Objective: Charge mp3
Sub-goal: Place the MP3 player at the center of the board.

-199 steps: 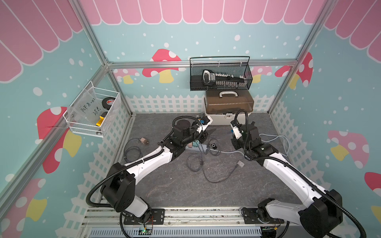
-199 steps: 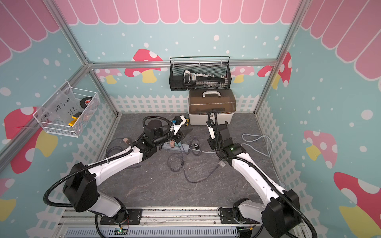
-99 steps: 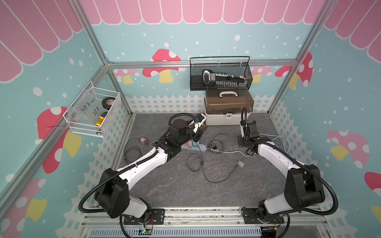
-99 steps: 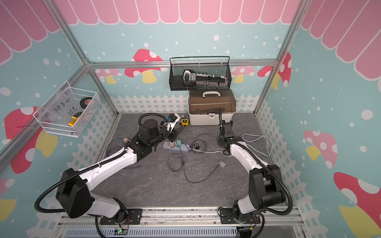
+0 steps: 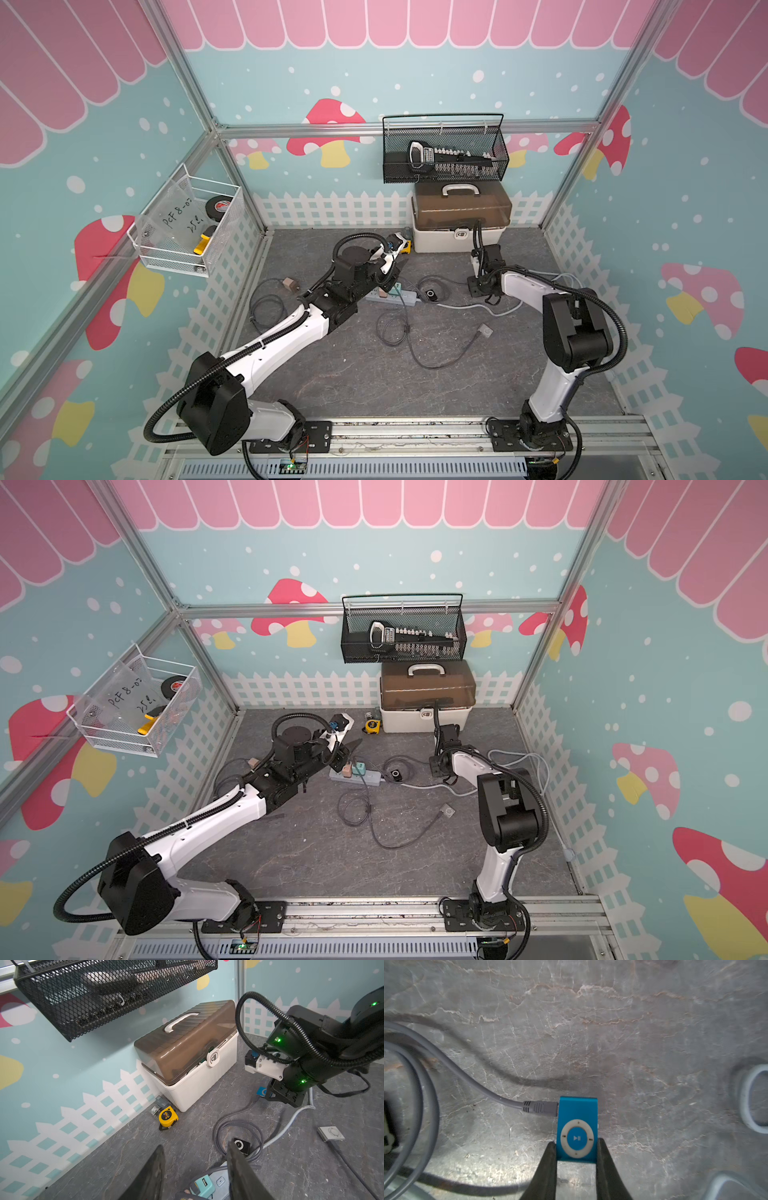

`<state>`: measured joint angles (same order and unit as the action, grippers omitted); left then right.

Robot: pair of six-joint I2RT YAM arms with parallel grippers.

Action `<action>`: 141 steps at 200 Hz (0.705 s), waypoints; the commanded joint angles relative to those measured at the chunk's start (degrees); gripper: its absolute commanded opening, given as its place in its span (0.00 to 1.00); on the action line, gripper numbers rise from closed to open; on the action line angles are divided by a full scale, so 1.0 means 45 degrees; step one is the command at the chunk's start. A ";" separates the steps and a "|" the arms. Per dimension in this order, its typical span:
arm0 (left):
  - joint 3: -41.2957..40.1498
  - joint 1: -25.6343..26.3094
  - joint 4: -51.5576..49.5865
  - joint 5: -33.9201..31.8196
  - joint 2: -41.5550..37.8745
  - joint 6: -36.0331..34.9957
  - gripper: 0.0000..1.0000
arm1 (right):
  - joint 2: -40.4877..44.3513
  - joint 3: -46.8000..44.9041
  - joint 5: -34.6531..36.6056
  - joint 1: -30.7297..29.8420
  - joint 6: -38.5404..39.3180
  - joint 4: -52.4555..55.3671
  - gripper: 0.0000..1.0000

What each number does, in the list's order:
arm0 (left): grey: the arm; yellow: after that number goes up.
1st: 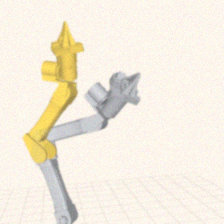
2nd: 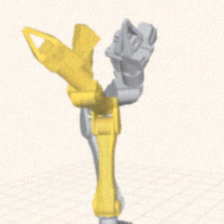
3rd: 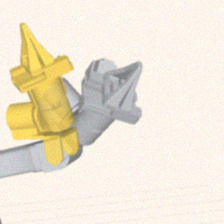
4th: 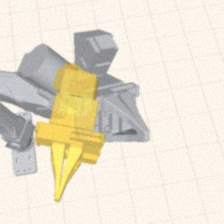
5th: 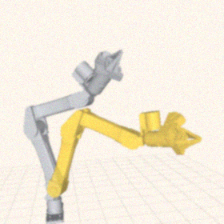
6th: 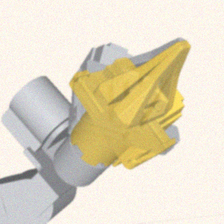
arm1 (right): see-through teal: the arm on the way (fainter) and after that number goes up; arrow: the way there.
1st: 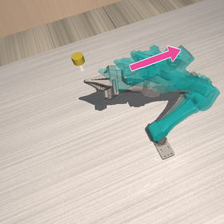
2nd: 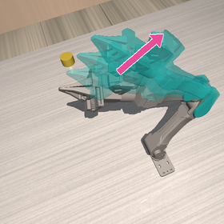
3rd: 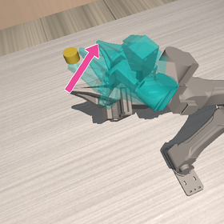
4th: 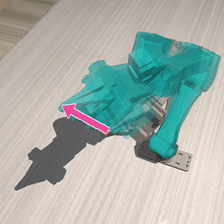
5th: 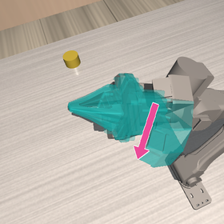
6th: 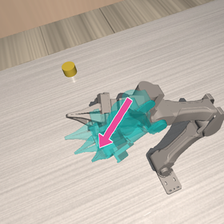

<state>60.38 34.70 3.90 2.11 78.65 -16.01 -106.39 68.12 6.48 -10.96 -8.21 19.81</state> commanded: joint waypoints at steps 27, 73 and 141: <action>-0.0156 -0.0359 -0.0768 -0.0557 -0.0420 0.0153 0.46 | -0.0440 0.0590 -0.0635 -0.0005 -0.0131 0.1109 0.21; -0.0071 -0.0551 -0.0903 -0.0713 -0.0389 0.0411 0.46 | -0.0207 0.0468 -0.0790 -0.0006 -0.0010 0.1161 0.45; 0.0620 -0.1416 -0.2037 -0.1806 -0.0386 0.2039 0.47 | 0.1640 0.0638 -0.0647 0.0013 0.0960 0.0989 0.57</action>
<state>60.66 30.37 -1.61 -2.46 78.08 -11.55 -105.34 69.52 3.31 -10.96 -6.98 24.40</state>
